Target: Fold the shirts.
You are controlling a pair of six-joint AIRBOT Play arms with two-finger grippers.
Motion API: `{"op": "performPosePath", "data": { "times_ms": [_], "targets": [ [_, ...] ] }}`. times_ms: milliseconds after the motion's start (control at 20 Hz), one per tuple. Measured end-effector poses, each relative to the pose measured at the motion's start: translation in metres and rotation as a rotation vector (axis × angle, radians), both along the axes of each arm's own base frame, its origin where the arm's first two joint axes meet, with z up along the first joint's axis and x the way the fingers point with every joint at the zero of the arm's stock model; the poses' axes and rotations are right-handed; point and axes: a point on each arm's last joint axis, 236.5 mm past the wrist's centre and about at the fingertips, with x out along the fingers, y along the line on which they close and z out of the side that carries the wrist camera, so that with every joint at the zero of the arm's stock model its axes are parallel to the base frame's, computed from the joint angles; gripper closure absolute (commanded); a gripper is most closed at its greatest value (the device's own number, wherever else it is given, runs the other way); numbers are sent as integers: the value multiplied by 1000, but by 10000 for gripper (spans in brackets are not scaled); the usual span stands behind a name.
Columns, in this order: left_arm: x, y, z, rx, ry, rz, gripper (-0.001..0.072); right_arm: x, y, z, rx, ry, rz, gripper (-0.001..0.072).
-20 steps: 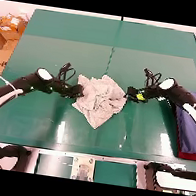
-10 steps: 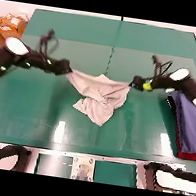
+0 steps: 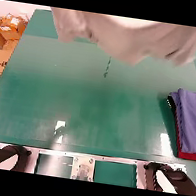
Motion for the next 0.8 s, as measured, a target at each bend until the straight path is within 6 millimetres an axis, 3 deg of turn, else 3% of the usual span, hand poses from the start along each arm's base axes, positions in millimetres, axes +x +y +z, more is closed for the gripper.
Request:
{"op": "performPosePath", "data": {
  "times_ms": [100,200,300,400,550,650,800],
  "targets": [
    [-28,0,32,6,-95,-18,689,-38,-4,33,-6,-110,-18,704],
    [-41,3,46,21,-147,-13,689,-64,-7,49,-13,-174,-31,704],
    [-34,11,44,61,-162,35,690,-69,-8,43,-29,-159,-35,704],
    [-13,22,29,114,-137,100,689,-59,-7,20,-32,-90,-31,704],
    [39,33,-22,205,-8,157,689,-23,-4,-53,-27,111,-13,704],
    [75,34,-70,264,121,151,689,6,2,-121,-12,272,9,703],
    [126,32,-160,349,344,112,688,38,14,-235,26,498,39,702]
  ]
}}
